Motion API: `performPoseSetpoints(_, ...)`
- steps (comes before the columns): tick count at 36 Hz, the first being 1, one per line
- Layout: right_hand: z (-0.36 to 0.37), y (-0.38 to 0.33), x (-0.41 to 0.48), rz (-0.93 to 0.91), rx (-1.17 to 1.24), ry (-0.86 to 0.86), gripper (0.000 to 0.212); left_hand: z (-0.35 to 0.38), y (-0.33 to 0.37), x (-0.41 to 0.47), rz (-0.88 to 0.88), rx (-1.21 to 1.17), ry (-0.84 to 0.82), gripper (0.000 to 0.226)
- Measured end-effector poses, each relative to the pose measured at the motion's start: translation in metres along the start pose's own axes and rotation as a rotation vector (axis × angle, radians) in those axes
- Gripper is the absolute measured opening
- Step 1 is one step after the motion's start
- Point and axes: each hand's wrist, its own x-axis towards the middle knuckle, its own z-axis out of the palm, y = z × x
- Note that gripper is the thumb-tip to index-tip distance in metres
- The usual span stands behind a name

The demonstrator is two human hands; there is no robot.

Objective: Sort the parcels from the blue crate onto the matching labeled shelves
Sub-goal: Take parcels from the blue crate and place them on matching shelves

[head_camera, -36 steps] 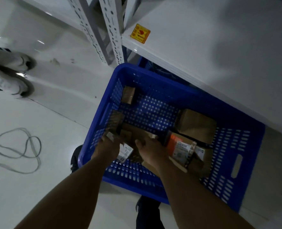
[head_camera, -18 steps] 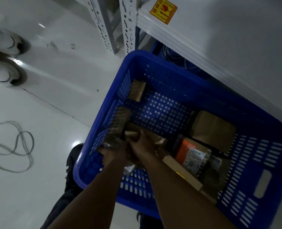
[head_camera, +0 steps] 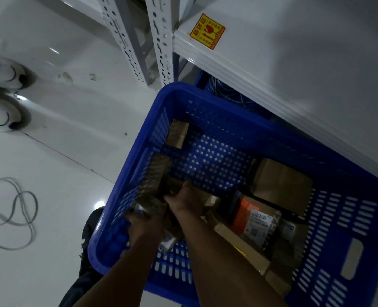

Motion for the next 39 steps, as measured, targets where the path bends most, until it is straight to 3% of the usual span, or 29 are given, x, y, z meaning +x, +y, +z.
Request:
performPoseSetpoints(3,-0.009,0.002,-0.005,0.036,0.105,0.052,0.078,-0.002,0.004,-0.003,0.022,0.042,-0.023,0.115)
performPoseSetpoints(8,-0.055,0.009,-0.024,0.03,0.372,0.091,0.073,-0.009,0.027,-0.035,0.148,0.07,-0.103,0.121)
performPoseSetpoints(13,-0.13,0.016,-0.057,0.013,0.736,0.076,0.07,-0.018,0.071,-0.081,0.292,0.047,-0.17,0.094)
performPoseSetpoints(16,-0.188,0.02,-0.094,-0.018,0.885,0.034,0.061,-0.028,0.101,-0.122,0.333,0.031,-0.2,0.108)
performPoseSetpoints(20,-0.255,0.018,-0.15,-0.018,0.974,0.006,0.067,-0.044,0.139,-0.189,0.393,0.012,-0.286,0.106)
performPoseSetpoints(23,-0.297,0.014,-0.2,-0.041,1.036,0.009,0.068,-0.054,0.164,-0.237,0.405,-0.012,-0.341,0.117)
performPoseSetpoints(28,-0.358,0.013,-0.293,-0.183,1.175,0.036,0.066,-0.088,0.197,-0.351,0.559,0.058,-0.416,0.078)
performPoseSetpoints(34,-0.415,0.016,-0.415,-0.325,1.245,0.125,0.052,-0.141,0.226,-0.48,0.744,0.207,-0.531,0.045)
performPoseSetpoints(39,-0.45,0.029,-0.531,-0.399,1.29,0.243,0.048,-0.19,0.236,-0.579,0.902,0.352,-0.649,0.035)
